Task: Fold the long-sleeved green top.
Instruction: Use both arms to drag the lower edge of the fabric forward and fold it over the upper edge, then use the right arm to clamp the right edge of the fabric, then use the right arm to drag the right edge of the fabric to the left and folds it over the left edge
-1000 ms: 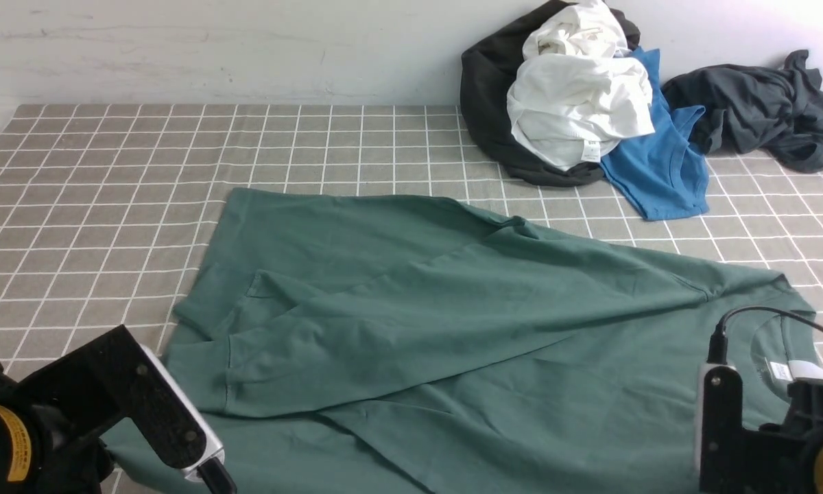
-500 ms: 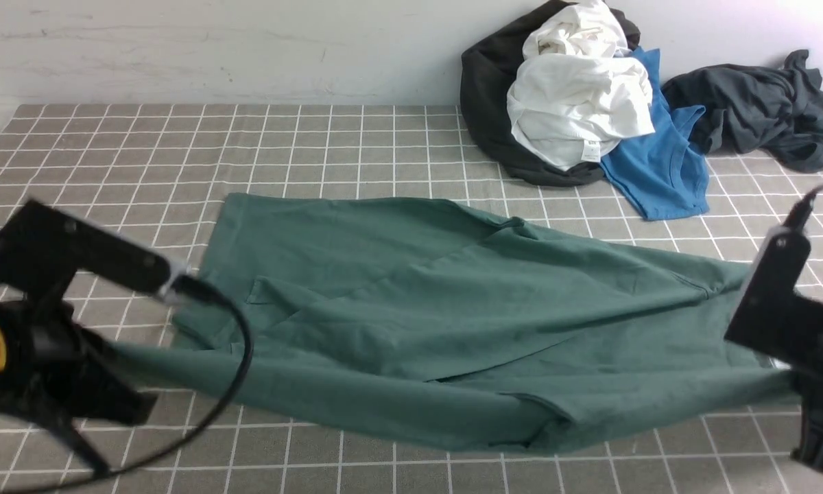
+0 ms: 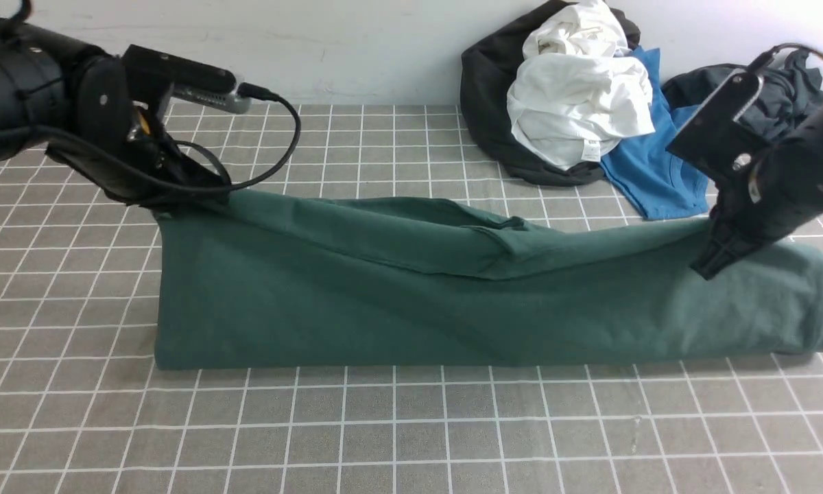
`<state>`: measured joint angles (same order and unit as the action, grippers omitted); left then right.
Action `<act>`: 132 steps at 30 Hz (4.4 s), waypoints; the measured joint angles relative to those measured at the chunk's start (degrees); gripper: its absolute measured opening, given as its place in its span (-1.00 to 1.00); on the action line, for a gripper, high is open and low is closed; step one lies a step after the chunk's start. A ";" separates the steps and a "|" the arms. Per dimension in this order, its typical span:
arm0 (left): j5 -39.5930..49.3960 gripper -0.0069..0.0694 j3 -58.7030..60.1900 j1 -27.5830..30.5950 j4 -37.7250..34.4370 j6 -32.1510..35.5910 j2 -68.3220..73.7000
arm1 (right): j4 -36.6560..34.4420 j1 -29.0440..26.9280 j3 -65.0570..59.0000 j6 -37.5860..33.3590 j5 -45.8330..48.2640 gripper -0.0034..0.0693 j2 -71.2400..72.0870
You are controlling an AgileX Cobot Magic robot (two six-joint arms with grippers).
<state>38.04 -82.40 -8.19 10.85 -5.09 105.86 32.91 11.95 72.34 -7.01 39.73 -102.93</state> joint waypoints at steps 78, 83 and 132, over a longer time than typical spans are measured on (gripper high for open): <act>-0.39 -0.84 49.87 -4.11 -0.60 -5.60 -61.95 | -34.62 -21.97 18.29 0.24 20.52 0.54 -17.87; -0.68 -0.84 49.87 -4.11 0.31 -5.55 -61.42 | -35.36 -22.87 18.20 0.48 18.65 0.44 -21.07; -0.25 -0.84 49.89 -4.11 -4.49 -5.60 -61.41 | -79.04 24.43 49.34 -12.43 2.77 -0.70 -35.65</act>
<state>37.79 -32.51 -12.30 6.36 -10.69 44.45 -46.13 36.38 121.69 -19.45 42.50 -138.58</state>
